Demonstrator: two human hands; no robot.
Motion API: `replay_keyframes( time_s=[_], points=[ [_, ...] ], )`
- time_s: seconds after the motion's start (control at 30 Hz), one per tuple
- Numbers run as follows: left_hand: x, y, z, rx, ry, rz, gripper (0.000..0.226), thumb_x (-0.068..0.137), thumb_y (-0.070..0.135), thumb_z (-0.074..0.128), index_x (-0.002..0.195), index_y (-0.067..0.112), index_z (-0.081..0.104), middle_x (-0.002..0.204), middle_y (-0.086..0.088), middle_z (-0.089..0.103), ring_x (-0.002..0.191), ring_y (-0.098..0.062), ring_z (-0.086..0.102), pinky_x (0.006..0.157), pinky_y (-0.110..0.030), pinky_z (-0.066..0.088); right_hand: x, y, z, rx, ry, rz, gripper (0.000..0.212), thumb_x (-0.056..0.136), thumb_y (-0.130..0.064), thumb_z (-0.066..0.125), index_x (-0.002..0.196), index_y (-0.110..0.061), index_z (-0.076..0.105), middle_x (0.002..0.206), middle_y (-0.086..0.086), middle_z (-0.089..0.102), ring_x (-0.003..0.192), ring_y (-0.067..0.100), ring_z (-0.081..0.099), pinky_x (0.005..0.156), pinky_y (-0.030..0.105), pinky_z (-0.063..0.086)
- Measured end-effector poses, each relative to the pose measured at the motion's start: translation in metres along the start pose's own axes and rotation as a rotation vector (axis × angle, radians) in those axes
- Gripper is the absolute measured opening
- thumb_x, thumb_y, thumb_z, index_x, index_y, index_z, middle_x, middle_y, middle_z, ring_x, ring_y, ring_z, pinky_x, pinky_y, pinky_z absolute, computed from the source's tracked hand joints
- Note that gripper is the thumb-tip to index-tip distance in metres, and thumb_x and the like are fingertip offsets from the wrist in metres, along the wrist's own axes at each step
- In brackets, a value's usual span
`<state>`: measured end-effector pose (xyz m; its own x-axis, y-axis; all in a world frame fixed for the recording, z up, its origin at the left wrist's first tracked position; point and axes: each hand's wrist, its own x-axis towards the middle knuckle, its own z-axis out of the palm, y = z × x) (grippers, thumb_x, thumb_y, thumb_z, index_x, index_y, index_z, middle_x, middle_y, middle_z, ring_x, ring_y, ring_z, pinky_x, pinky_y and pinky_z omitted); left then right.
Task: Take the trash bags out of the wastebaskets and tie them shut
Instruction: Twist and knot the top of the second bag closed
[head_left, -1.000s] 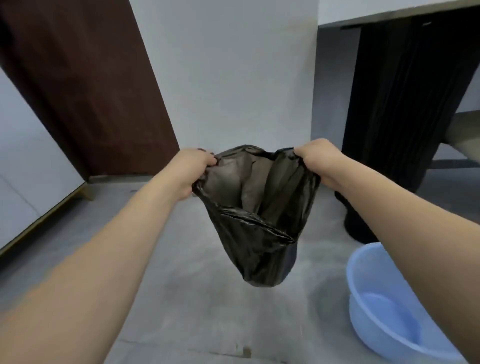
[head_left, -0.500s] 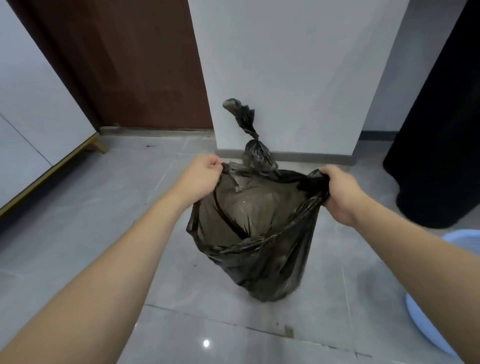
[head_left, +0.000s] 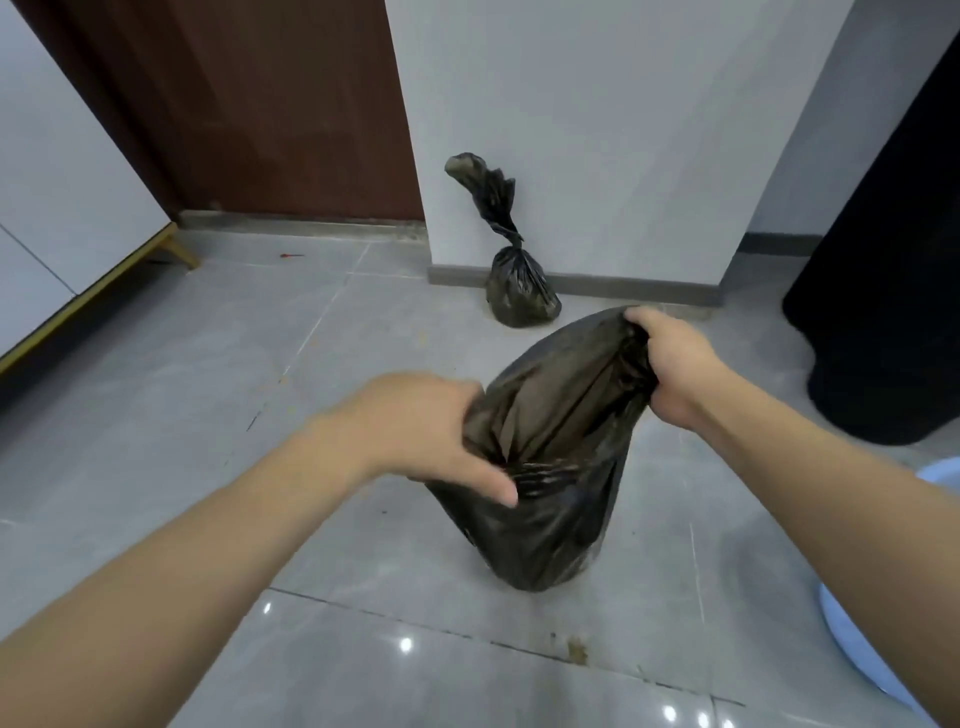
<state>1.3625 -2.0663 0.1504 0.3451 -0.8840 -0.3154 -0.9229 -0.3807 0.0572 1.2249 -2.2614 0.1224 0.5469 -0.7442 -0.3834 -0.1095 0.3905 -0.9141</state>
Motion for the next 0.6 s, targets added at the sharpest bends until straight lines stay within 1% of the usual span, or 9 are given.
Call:
replay_keyframes(
  time_s=[0.03,0.13,0.2,0.3,0.37,0.43,0.47,0.53,0.6],
  points=[
    [-0.001,0.012,0.012,0.123,-0.027,0.007,0.065,0.063,0.079,0.065,0.101,0.028,0.054,0.076,0.01,0.054,0.071,-0.018,0.05,0.062,-0.03,0.04,0.0,-0.002,0.003,0.064,0.045,0.044,0.023,0.094,-0.025,0.055,0.077,-0.013,0.063,0.071,0.004,0.066,0.065,0.02,0.063,0.068,0.031,0.051],
    [0.004,0.024,0.033,0.285,0.004,-0.016,0.019,0.086,0.031,0.057,0.1,0.018,0.057,0.093,-0.005,0.064,0.074,-0.027,0.055,0.06,-0.031,0.039,-0.001,0.0,0.008,-0.098,0.023,0.068,0.023,0.093,-0.029,0.052,0.074,-0.017,0.059,0.06,0.0,0.058,0.052,0.016,0.054,0.054,0.025,0.043],
    [0.006,0.013,0.03,0.306,0.022,-0.117,0.018,0.087,0.02,0.05,0.099,0.017,0.062,0.101,-0.009,0.067,0.084,-0.032,0.063,0.064,-0.032,0.043,0.0,-0.003,0.002,-0.185,0.051,-0.001,0.022,0.093,-0.031,0.048,0.076,-0.018,0.052,0.063,-0.001,0.049,0.051,0.014,0.046,0.051,0.026,0.036],
    [0.005,-0.008,0.019,0.261,0.137,-0.211,0.024,0.091,0.019,0.046,0.102,0.013,0.067,0.107,-0.012,0.062,0.098,-0.036,0.061,0.074,-0.035,0.046,0.004,-0.008,-0.018,-0.485,0.037,-0.198,0.043,0.091,-0.057,0.045,0.108,-0.018,0.045,0.094,0.0,0.053,0.081,0.016,0.052,0.076,0.035,0.042],
    [0.005,-0.012,0.012,0.151,0.239,-0.224,0.021,0.088,0.008,0.046,0.095,0.009,0.066,0.105,-0.013,0.056,0.097,-0.037,0.058,0.076,-0.039,0.048,-0.004,-0.009,-0.035,-0.903,-0.179,-0.417,0.067,0.084,-0.07,0.049,0.131,-0.025,0.035,0.112,-0.001,0.056,0.1,0.021,0.054,0.089,0.039,0.043],
    [0.005,-0.011,0.008,-0.018,0.324,-0.269,0.017,0.082,0.0,0.045,0.078,0.012,0.055,0.097,-0.016,0.059,0.093,-0.038,0.058,0.071,-0.038,0.046,-0.012,-0.007,-0.047,-1.294,-0.424,-0.597,0.082,0.076,-0.069,0.062,0.141,-0.033,0.029,0.129,-0.002,0.054,0.114,0.021,0.054,0.096,0.04,0.044],
    [0.006,-0.01,0.008,-0.076,0.357,-0.294,0.019,0.079,-0.002,0.044,0.073,0.015,0.049,0.093,-0.017,0.06,0.09,-0.038,0.058,0.067,-0.036,0.042,-0.011,-0.008,-0.051,-1.455,-0.469,-0.668,0.078,0.077,-0.062,0.066,0.141,-0.032,0.035,0.132,-0.003,0.054,0.118,0.02,0.053,0.097,0.038,0.044],
    [0.005,-0.009,0.01,-0.124,0.395,-0.367,0.02,0.075,-0.002,0.044,0.072,0.017,0.05,0.084,-0.013,0.059,0.086,-0.037,0.057,0.063,-0.033,0.038,-0.003,-0.01,-0.058,-1.579,-0.442,-0.762,0.041,0.085,-0.043,0.067,0.12,-0.022,0.059,0.112,-0.001,0.062,0.108,0.022,0.059,0.084,0.033,0.045],
    [0.0,-0.01,0.015,-0.089,0.375,-0.383,0.017,0.075,0.003,0.045,0.074,0.016,0.055,0.082,-0.01,0.061,0.081,-0.035,0.056,0.061,-0.032,0.038,0.002,-0.011,-0.065,-1.305,-0.394,-0.665,0.019,0.089,-0.03,0.066,0.092,-0.012,0.067,0.084,0.004,0.064,0.084,0.018,0.063,0.068,0.03,0.045]
  ],
)
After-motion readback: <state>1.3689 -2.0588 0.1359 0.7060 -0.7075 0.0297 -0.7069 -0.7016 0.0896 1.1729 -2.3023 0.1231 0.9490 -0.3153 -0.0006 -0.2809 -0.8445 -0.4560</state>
